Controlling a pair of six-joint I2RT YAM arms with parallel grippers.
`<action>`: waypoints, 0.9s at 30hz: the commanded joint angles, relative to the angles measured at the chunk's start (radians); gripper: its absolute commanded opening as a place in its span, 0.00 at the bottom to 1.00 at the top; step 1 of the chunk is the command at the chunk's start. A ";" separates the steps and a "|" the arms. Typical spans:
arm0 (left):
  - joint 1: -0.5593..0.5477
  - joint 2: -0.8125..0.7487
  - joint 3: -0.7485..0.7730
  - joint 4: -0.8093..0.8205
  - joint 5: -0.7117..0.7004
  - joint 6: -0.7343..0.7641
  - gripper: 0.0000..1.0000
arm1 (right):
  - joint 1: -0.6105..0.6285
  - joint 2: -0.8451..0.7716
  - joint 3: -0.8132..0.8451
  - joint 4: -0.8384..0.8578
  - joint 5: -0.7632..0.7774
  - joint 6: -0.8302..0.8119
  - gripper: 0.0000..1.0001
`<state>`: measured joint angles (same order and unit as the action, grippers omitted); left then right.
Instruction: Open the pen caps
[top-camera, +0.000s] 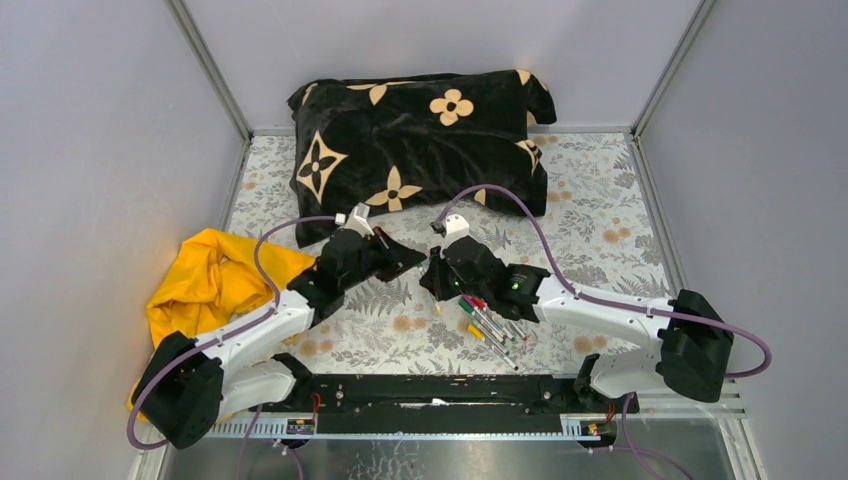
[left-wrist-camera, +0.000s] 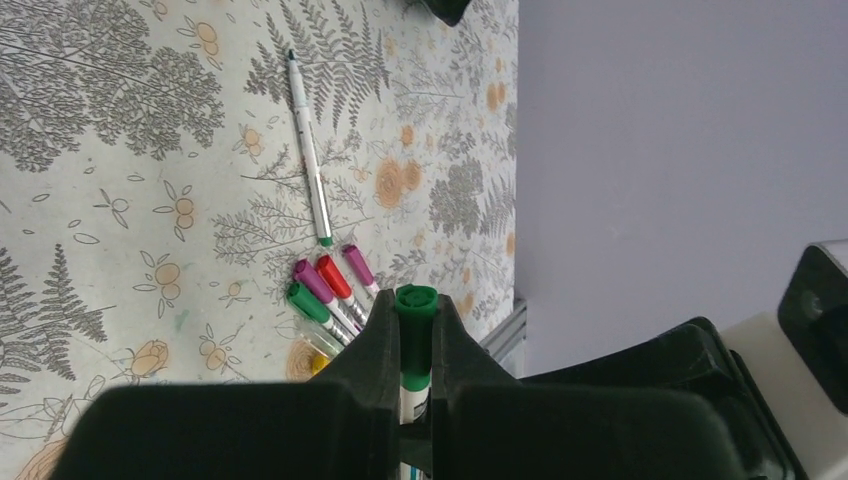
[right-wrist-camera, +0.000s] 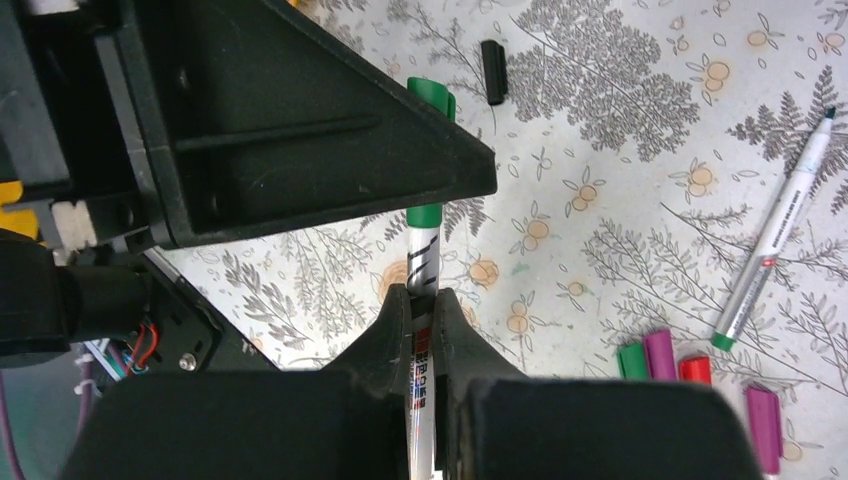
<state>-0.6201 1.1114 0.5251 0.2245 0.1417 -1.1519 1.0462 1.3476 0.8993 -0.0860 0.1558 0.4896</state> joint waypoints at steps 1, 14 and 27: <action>0.153 0.019 0.032 0.055 -0.005 0.084 0.00 | 0.009 -0.073 -0.084 -0.104 -0.052 0.016 0.00; 0.263 0.084 0.045 -0.011 0.015 0.138 0.00 | 0.008 -0.130 -0.102 -0.147 0.039 0.015 0.00; 0.261 0.174 0.006 -0.141 -0.175 0.167 0.05 | -0.128 -0.037 0.016 -0.301 0.255 -0.056 0.00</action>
<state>-0.3637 1.2385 0.5350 0.1249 0.0521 -1.0092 0.9833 1.2877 0.8688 -0.3378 0.3290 0.4686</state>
